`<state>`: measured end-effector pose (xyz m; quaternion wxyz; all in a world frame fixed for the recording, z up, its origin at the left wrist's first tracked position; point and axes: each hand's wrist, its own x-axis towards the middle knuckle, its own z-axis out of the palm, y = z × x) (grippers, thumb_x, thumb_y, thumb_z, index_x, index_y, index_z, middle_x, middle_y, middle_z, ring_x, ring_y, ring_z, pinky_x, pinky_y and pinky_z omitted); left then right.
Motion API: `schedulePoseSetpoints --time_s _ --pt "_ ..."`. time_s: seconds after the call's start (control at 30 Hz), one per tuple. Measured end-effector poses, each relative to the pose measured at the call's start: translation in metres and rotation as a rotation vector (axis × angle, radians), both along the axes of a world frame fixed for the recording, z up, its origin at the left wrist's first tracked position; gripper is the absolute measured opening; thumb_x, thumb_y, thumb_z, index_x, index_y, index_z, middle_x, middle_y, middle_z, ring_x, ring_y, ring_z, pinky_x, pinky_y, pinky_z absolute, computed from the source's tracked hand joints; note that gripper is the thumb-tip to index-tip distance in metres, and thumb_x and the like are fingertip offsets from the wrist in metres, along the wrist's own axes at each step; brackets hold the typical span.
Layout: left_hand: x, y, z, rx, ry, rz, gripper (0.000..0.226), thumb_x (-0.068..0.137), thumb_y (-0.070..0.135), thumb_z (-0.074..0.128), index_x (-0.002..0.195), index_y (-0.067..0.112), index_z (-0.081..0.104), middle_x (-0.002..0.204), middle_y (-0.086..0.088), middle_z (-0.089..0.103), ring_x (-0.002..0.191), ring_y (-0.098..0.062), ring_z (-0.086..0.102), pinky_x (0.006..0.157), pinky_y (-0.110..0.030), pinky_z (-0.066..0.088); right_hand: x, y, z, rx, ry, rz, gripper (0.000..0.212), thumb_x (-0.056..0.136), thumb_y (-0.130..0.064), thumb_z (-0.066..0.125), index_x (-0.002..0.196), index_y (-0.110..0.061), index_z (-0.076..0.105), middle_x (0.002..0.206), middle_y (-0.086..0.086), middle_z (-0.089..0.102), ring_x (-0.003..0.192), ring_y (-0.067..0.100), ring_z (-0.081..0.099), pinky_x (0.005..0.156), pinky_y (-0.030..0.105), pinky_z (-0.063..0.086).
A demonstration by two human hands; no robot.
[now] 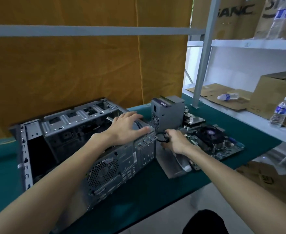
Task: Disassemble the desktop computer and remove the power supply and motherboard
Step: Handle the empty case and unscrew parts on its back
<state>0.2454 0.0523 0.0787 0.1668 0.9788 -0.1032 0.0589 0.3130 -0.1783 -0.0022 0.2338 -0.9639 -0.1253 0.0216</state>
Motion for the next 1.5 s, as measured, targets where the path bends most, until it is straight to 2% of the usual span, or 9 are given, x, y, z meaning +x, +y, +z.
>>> schedulePoseSetpoints --time_s 0.13,0.43,0.57,0.67,0.73,0.83,1.0,1.27,1.5 --pt "0.012 0.014 -0.004 0.030 -0.031 -0.056 0.065 0.096 0.073 0.036 0.150 0.037 0.041 0.162 0.004 0.032 0.151 -0.021 0.024 0.120 -0.051 0.014 0.020 0.022 0.004 -0.062 0.004 0.045 0.023 0.089 -0.028 0.072 0.105 -0.012 0.068 0.109 0.014 0.070 0.098 0.034 0.067 0.079 0.043 0.056" --pt "0.012 0.017 -0.015 -0.006 -0.066 -0.086 0.053 0.104 0.057 0.036 0.153 0.039 0.036 0.163 0.013 0.027 0.152 -0.012 0.018 0.120 -0.045 0.014 0.065 0.026 -0.018 -0.367 -0.186 0.172 0.058 0.094 -0.027 0.064 0.149 -0.021 0.046 0.130 0.011 0.061 0.122 0.035 0.051 0.100 0.043 0.039" --pt "0.007 0.014 -0.012 -0.005 -0.054 -0.078 0.054 0.105 0.052 0.038 0.156 0.035 0.035 0.164 0.012 0.027 0.152 -0.012 0.018 0.121 -0.041 0.013 0.058 0.023 0.012 0.166 -0.266 0.046 0.023 0.102 -0.037 0.057 0.119 -0.026 0.069 0.110 0.000 0.069 0.101 0.024 0.066 0.085 0.037 0.052" --pt "0.001 0.016 -0.008 -0.014 -0.089 -0.025 0.054 0.103 0.052 0.042 0.152 0.029 0.039 0.158 0.008 0.037 0.148 -0.015 0.028 0.118 -0.038 0.019 0.036 0.046 0.058 0.517 0.002 0.078 0.031 0.099 -0.057 0.051 0.097 -0.031 0.069 0.095 -0.001 0.074 0.090 0.018 0.070 0.088 0.043 0.057" --pt "-0.003 0.026 -0.009 0.008 -0.078 0.036 0.054 0.102 0.051 0.045 0.151 0.029 0.037 0.155 0.005 0.038 0.146 -0.018 0.029 0.118 -0.041 0.021 0.020 0.068 0.076 0.347 0.135 0.207 0.053 0.094 -0.066 0.049 0.104 -0.019 0.071 0.100 0.014 0.073 0.088 0.025 0.070 0.087 0.042 0.055" --pt "-0.005 0.054 -0.012 0.134 -0.014 0.174 0.063 0.099 0.050 0.050 0.153 0.026 0.029 0.157 -0.001 0.031 0.147 -0.026 0.026 0.119 -0.046 0.022 0.006 0.084 0.082 0.092 0.197 0.247 0.034 0.101 -0.048 0.054 0.093 -0.017 0.063 0.073 0.005 0.057 0.064 0.021 0.052 0.058 0.032 0.034" --pt "0.003 0.101 -0.014 0.262 0.058 0.274 0.066 0.101 0.037 0.050 0.157 0.021 0.019 0.161 -0.007 0.023 0.149 -0.032 0.023 0.118 -0.048 0.024 -0.009 0.070 0.086 0.057 0.188 0.260 0.023 0.104 -0.033 0.054 0.109 -0.012 0.062 0.093 0.008 0.067 0.079 0.023 0.063 0.067 0.034 0.041" --pt "0.007 0.097 -0.018 0.293 -0.043 0.218 0.053 0.106 0.027 0.041 0.155 0.014 0.028 0.158 -0.007 0.033 0.144 -0.033 0.033 0.114 -0.046 0.033 -0.016 0.064 0.089 0.000 0.226 0.231 0.028 0.098 -0.051 0.058 0.098 -0.023 0.060 0.072 -0.003 0.060 0.060 0.015 0.055 0.059 0.031 0.039" --pt "-0.051 0.051 0.004 -0.163 0.275 -0.150 0.056 0.098 0.065 0.043 0.134 0.024 0.057 0.129 0.006 0.062 0.115 -0.009 0.059 0.101 -0.040 0.050 -0.013 0.099 0.084 -0.109 0.068 0.139 0.027 0.110 -0.026 0.039 0.091 -0.011 0.049 0.092 0.009 0.059 0.074 0.023 0.059 0.060 0.036 0.043"
